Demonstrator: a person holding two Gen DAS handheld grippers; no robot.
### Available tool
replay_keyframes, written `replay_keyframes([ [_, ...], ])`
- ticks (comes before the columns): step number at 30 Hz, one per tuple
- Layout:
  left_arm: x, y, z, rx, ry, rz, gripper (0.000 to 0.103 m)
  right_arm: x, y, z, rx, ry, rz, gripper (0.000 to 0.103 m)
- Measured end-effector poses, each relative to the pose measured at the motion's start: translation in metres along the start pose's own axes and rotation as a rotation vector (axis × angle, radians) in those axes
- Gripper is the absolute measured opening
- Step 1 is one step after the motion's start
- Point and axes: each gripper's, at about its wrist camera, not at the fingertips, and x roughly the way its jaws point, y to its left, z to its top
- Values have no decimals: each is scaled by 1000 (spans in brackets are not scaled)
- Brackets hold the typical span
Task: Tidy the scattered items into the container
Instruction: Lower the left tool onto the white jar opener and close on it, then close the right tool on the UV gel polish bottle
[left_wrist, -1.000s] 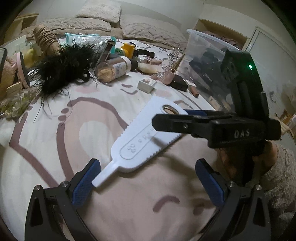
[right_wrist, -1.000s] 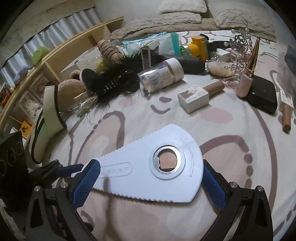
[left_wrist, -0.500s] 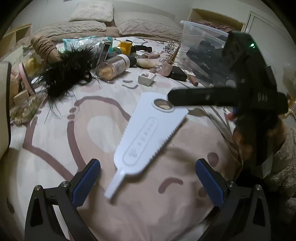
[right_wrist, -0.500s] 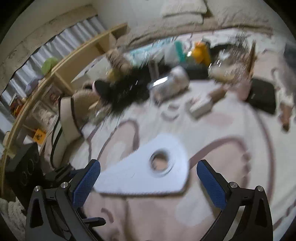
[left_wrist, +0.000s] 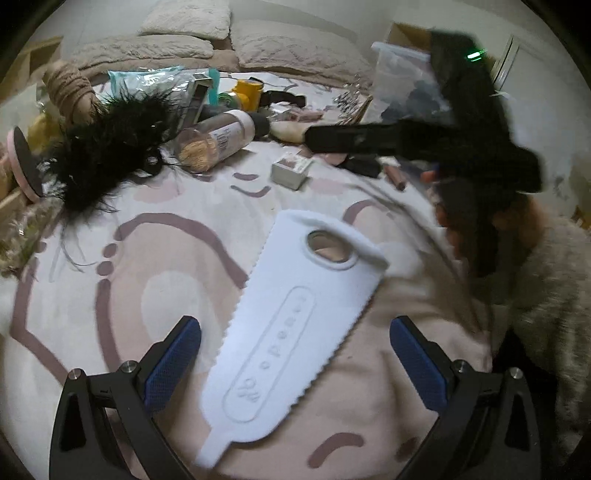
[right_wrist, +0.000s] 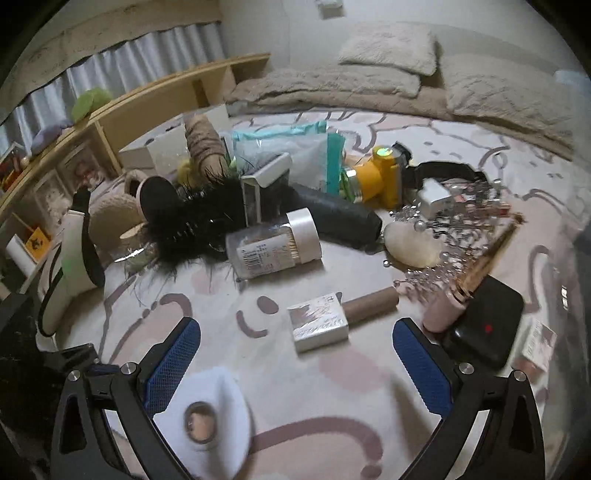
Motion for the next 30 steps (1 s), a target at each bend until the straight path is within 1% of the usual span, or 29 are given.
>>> replay_keyframes([
  [1,-1,0,-1,-4,-6,-18,102,4,-3,1,1,13,0,103],
  [3,0,-2,-2,-2,-16,-23,101,13,-7,4,-8,32,-14,103],
  [6,2,-8,-7,32,-27,10,101,22,-14,7,-8,51,-21,103],
  [8,3,-13,-9,61,-30,40,99,28,-19,10,-8,60,-37,103],
  [10,4,-15,-11,84,-32,70,93,33,-23,12,-5,71,-50,103],
  [14,4,-16,-14,122,-35,113,87,44,-25,14,-1,96,-3,103],
  [16,2,-14,-14,122,-38,131,76,53,-24,13,-6,132,16,103],
  [18,-2,-10,-15,106,-41,137,69,54,-20,11,-24,137,12,103],
  [19,-3,-8,-15,100,-38,134,67,53,-18,10,-27,135,28,103],
  [22,-4,-6,-15,102,-29,140,65,46,-8,5,-31,137,100,103],
  [23,-4,-7,-15,105,-28,146,64,45,-5,3,-34,142,108,103],
  [25,-5,-8,-16,107,-27,158,62,44,4,-2,-50,146,90,103],
  [30,-9,-8,-19,89,-23,182,62,47,19,-7,-118,163,-20,103],
])
